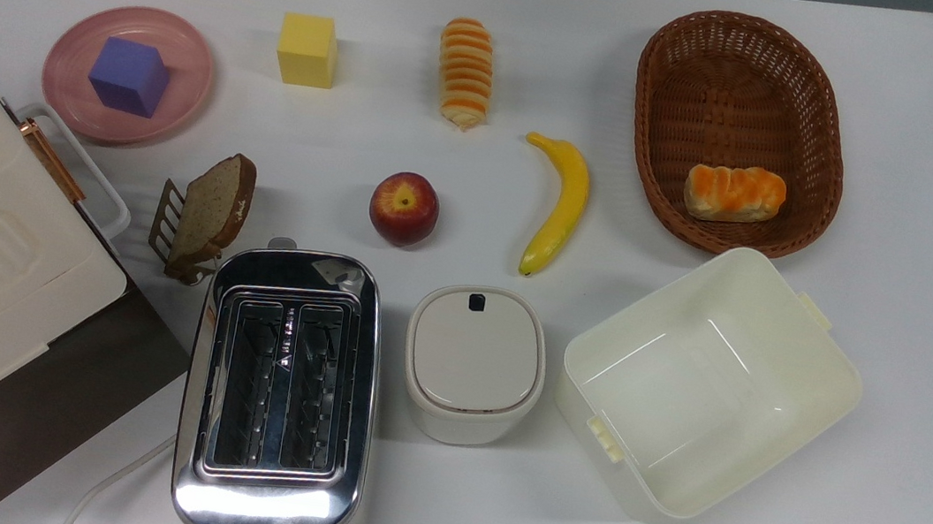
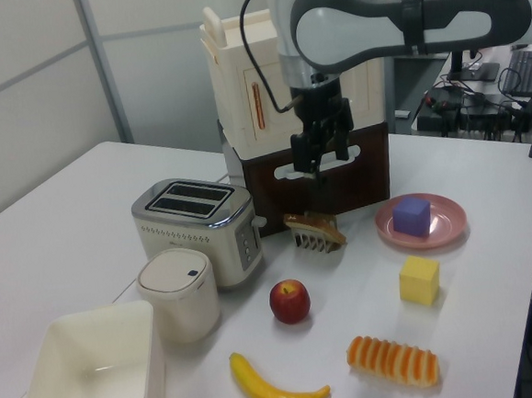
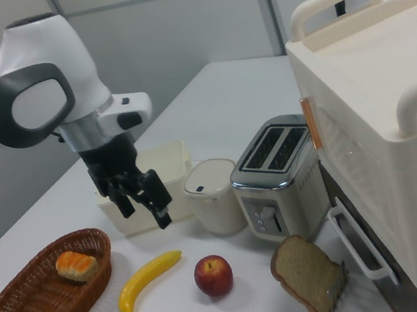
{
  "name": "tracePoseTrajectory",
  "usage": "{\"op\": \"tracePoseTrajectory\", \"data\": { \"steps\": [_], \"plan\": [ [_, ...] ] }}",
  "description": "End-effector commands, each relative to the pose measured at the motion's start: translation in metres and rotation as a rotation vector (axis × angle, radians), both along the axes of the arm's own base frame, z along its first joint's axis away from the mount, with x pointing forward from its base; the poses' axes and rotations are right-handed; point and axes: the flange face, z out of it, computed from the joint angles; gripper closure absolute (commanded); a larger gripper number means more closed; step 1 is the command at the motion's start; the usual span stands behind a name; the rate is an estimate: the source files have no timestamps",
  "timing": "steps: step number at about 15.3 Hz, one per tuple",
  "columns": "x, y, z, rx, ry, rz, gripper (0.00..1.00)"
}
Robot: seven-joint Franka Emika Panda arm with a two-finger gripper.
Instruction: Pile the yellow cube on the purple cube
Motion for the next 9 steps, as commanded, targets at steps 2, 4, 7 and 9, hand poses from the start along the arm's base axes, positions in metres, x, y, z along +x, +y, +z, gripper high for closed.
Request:
{"op": "tracePoseTrajectory", "data": {
  "steps": [2, 4, 7, 9],
  "plan": [
    [-0.0061, -0.0236, 0.0030, 0.021, 0.009, -0.004, 0.00],
    [-0.0059, -0.0228, 0.0031, 0.021, 0.007, -0.002, 0.00],
    [-0.0044, -0.0220, 0.0007, 0.021, 0.010, -0.001, 0.00],
    [-0.0033, -0.0220, 0.0004, 0.021, 0.006, 0.001, 0.00]
  ]
}}
